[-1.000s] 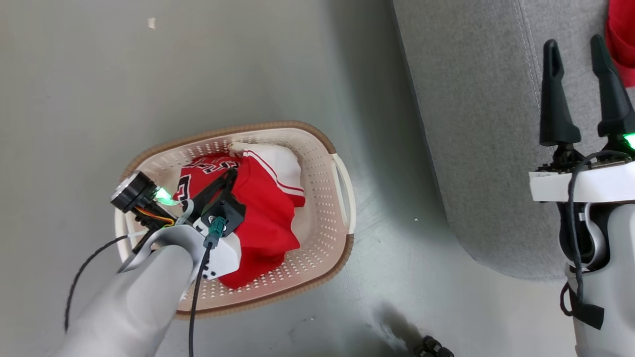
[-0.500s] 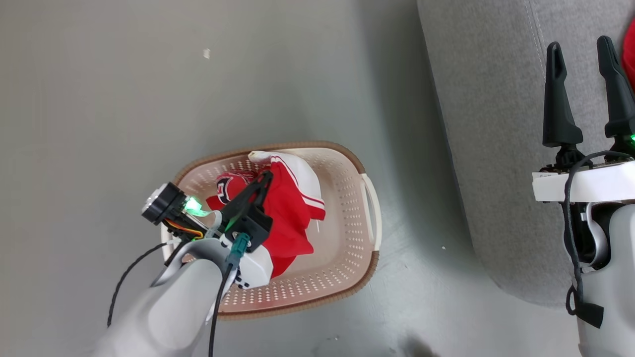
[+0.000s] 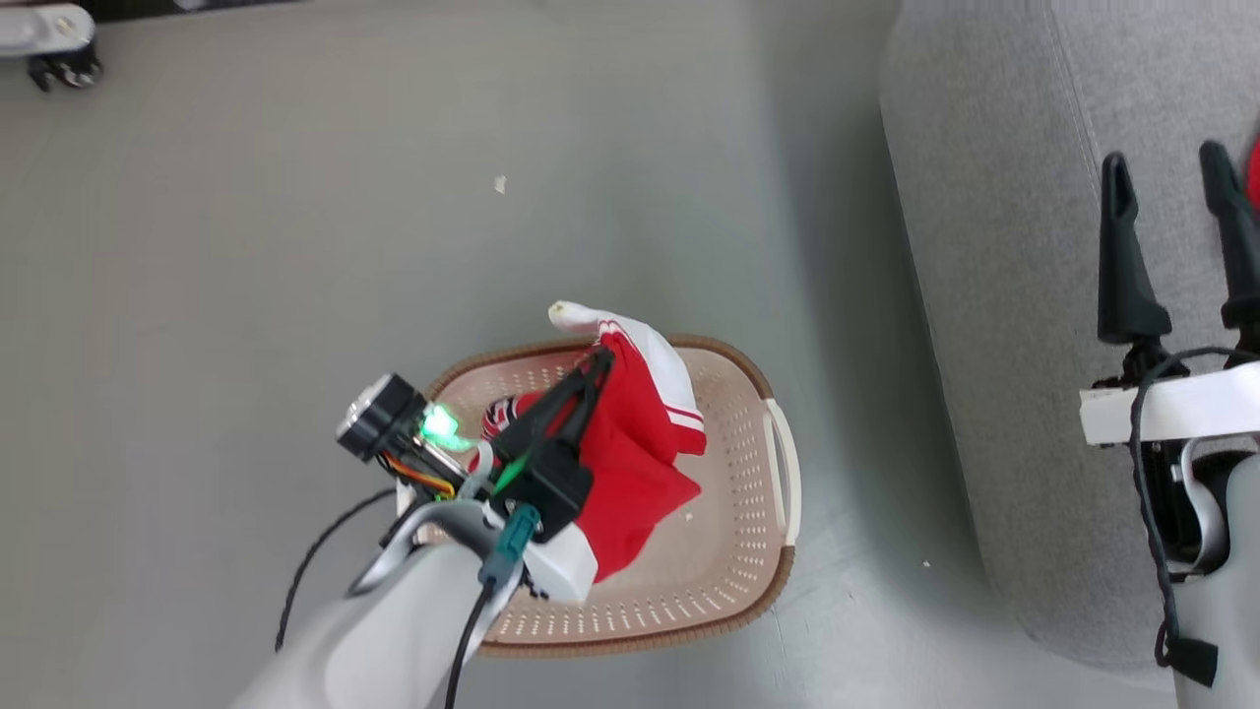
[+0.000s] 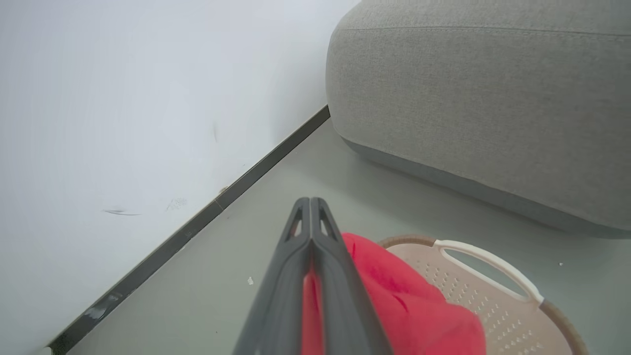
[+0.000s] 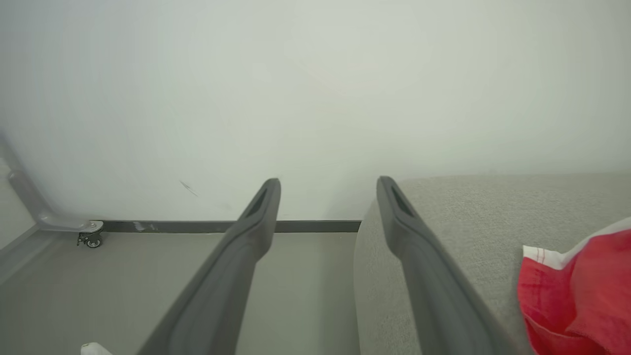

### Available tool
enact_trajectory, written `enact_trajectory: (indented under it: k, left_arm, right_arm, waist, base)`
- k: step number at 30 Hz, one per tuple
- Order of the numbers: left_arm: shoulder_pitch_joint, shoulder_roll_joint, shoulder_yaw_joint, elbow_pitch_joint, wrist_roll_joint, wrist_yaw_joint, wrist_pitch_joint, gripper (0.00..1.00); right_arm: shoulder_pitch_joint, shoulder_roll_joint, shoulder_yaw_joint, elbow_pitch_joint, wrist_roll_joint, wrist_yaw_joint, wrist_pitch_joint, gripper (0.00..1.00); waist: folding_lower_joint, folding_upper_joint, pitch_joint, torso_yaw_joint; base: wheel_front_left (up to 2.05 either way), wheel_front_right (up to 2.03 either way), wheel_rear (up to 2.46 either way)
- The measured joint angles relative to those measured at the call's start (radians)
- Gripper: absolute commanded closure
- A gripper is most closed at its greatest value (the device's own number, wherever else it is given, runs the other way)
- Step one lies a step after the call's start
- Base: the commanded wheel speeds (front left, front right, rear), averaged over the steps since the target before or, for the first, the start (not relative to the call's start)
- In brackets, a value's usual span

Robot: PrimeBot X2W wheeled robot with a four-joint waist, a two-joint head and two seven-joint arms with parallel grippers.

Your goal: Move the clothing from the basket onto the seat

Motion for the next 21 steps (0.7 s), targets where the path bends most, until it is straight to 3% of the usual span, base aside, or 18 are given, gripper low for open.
enact_trajectory:
  k: [21]
  left_arm:
    - [0.116, 0.006, -0.054, -0.110, -0.041, -0.054, -0.002, 1.00]
  right_arm:
    - [0.146, 0.001, -0.022, 0.019, -0.030, 0.000, 0.000, 0.00]
  waist:
    - [0.0000, 0.0000, -0.184, 0.060]
  base:
    - [0.00, 0.00, 0.00]
